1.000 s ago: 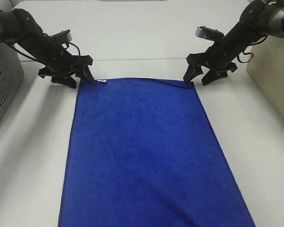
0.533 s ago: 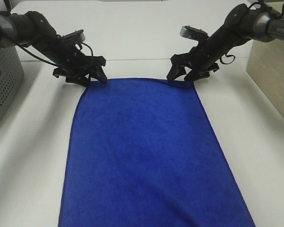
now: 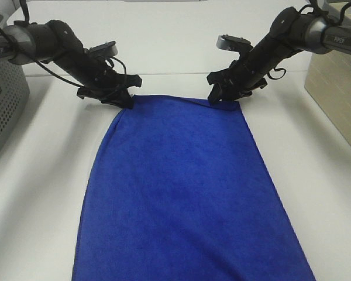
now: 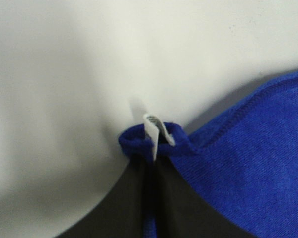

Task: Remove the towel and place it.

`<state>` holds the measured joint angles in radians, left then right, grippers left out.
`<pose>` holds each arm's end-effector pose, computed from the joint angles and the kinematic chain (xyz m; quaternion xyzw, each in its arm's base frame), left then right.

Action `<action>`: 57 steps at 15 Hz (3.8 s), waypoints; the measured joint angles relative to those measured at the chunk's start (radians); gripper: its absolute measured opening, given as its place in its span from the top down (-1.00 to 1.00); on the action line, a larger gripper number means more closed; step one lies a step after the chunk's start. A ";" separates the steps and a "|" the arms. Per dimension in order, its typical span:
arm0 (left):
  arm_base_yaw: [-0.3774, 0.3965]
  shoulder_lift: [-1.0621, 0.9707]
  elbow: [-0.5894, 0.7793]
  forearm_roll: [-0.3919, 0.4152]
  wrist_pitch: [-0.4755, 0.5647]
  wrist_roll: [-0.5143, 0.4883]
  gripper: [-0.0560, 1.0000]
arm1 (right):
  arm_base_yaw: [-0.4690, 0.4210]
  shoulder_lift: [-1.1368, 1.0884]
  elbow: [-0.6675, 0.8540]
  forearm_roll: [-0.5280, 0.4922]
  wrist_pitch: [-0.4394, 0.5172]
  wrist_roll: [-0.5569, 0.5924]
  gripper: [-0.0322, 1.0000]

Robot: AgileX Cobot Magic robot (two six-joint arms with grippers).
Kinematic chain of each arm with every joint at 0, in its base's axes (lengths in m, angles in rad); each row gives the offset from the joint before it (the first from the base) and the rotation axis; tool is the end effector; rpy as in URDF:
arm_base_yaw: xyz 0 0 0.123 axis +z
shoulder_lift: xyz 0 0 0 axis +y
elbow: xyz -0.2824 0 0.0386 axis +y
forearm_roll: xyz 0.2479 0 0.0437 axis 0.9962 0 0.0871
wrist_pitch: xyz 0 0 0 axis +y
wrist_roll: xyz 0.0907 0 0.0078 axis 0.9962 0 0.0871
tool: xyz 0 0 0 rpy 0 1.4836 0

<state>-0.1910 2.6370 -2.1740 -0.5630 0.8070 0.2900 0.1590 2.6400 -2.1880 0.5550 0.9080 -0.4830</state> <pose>0.5287 -0.1380 0.0793 0.0790 0.9512 -0.2245 0.1965 0.5259 0.1227 0.0790 -0.1723 0.9450 0.2124 0.1794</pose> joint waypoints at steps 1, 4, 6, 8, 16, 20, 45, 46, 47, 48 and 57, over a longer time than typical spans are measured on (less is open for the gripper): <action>0.000 0.000 0.000 0.000 0.000 0.000 0.86 | 0.002 0.000 0.000 -0.027 -0.001 0.000 0.21; 0.000 0.000 0.000 0.002 0.000 0.000 0.87 | 0.003 0.000 0.000 -0.079 -0.002 0.001 0.57; 0.000 0.000 0.000 0.002 0.000 0.000 0.87 | 0.003 0.000 -0.001 -0.089 -0.002 0.001 0.91; 0.000 0.000 0.000 0.002 0.000 0.000 0.87 | 0.003 0.000 -0.001 -0.091 -0.001 0.001 0.94; -0.004 0.024 -0.120 0.078 0.037 0.014 0.87 | 0.008 -0.017 0.005 -0.133 -0.107 0.001 0.94; -0.004 0.024 -0.142 0.083 -0.039 0.037 0.87 | 0.008 -0.005 -0.014 -0.164 -0.205 -0.017 0.94; -0.074 0.140 -0.247 -0.006 -0.491 0.357 0.88 | -0.034 0.049 -0.066 -0.199 -0.606 0.009 0.94; -0.077 0.145 -0.248 -0.006 -0.504 0.357 0.88 | -0.034 0.054 -0.066 -0.201 -0.608 0.009 0.94; -0.077 0.151 -0.250 -0.005 -0.515 0.357 0.88 | -0.034 0.061 -0.066 -0.201 -0.612 0.009 0.94; -0.077 0.153 -0.250 -0.005 -0.520 0.357 0.88 | -0.034 0.063 -0.066 -0.201 -0.615 0.009 0.94; -0.078 0.162 -0.250 0.010 -0.596 0.357 0.82 | -0.037 0.099 -0.066 -0.201 -0.665 0.010 0.57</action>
<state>-0.2690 2.7990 -2.4240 -0.5530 0.2110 0.6470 0.1220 2.7390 -2.2540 0.3540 0.2430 -0.4730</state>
